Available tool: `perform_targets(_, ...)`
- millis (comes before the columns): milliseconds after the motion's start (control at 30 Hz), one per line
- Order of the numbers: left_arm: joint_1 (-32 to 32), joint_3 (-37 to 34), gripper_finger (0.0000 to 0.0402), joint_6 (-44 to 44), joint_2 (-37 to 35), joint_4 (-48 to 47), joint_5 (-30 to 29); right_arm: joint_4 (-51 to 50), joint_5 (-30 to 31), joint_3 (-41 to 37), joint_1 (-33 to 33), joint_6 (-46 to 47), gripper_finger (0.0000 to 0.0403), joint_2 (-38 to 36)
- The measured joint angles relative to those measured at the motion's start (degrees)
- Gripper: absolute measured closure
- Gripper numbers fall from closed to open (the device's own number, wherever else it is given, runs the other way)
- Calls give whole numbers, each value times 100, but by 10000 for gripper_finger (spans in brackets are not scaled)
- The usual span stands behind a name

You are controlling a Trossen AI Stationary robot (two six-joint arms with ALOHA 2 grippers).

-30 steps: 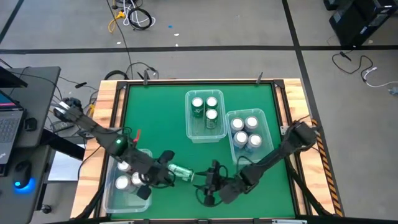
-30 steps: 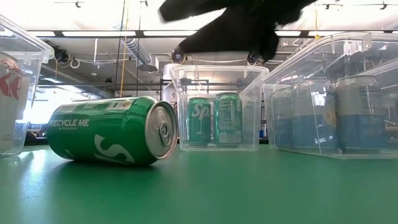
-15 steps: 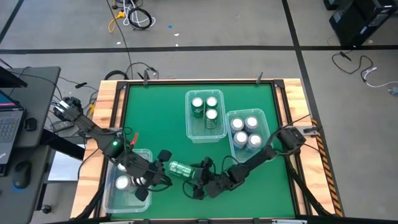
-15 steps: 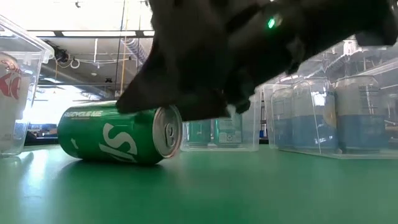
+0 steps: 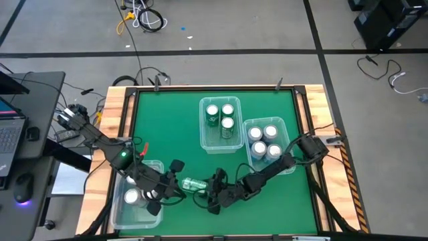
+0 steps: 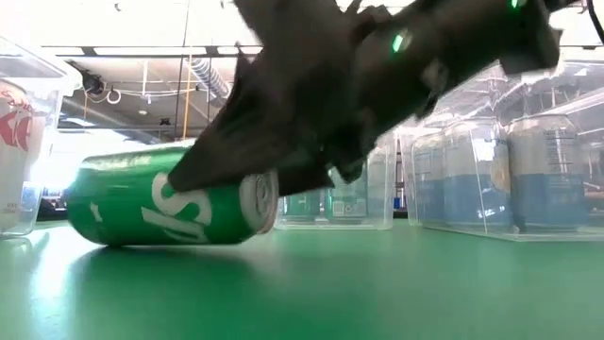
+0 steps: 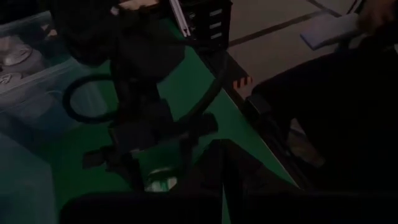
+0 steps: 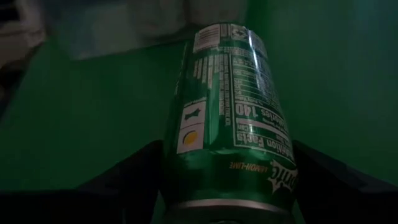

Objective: Sort soda cans
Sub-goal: Put the green soda can into the top transparent bin

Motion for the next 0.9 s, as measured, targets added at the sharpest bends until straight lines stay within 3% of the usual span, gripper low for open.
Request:
perform_targets(167,17,1,397,-84,-210,-118,-102,-1909,-402,458,13,74,114,-681)
perform_targets(433,68,2,399,195,-1147,-265,-299,-5857,-380,2532,-174,-297,114,-1417)
perform_targets(733,542,3,400,758,-1885,-598,-183,-8445,-265,4652,-897,-1180,114,-1462)
perform_targets(900,802,2,401,978,-1976,-868,-173,-9186,-348,5050,-1667,-1771,114,-1477)
